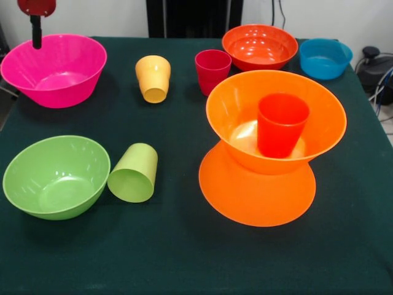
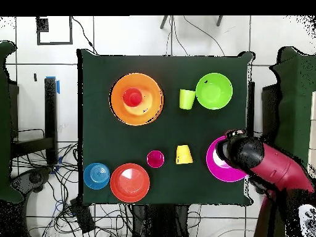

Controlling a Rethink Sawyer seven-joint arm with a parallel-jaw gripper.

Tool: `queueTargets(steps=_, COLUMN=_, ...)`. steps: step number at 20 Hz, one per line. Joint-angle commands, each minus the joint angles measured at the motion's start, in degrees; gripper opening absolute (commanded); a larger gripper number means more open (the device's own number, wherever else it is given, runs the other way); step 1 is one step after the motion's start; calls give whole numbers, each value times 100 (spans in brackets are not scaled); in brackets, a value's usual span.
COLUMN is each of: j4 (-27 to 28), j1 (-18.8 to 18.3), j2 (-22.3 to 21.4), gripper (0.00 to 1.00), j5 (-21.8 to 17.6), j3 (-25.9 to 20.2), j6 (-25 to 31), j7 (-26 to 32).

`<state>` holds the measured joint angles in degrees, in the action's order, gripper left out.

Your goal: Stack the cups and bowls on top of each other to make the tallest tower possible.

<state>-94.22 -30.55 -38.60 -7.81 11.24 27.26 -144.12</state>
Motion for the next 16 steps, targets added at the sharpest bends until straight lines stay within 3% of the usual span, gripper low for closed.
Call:
queueTargets(steps=1, j4=34, j1=-647, j2=-290, gripper=100, j5=-754, j3=-960, j6=1143, j7=2338)
queueTargets(steps=4, j4=139, j1=-927, j2=-235, gripper=100, j5=-835, j3=-1186, j6=1260, j7=2494)
queueTargets(steps=10, j4=-382, j1=-1367, j2=-608, gripper=100, j5=-1004, j3=-1322, j6=1149, j7=2564)
queueTargets(steps=16, j4=-724, j1=-1501, j2=-729, gripper=100, j5=-1085, j3=-1341, j6=896, j7=2459)
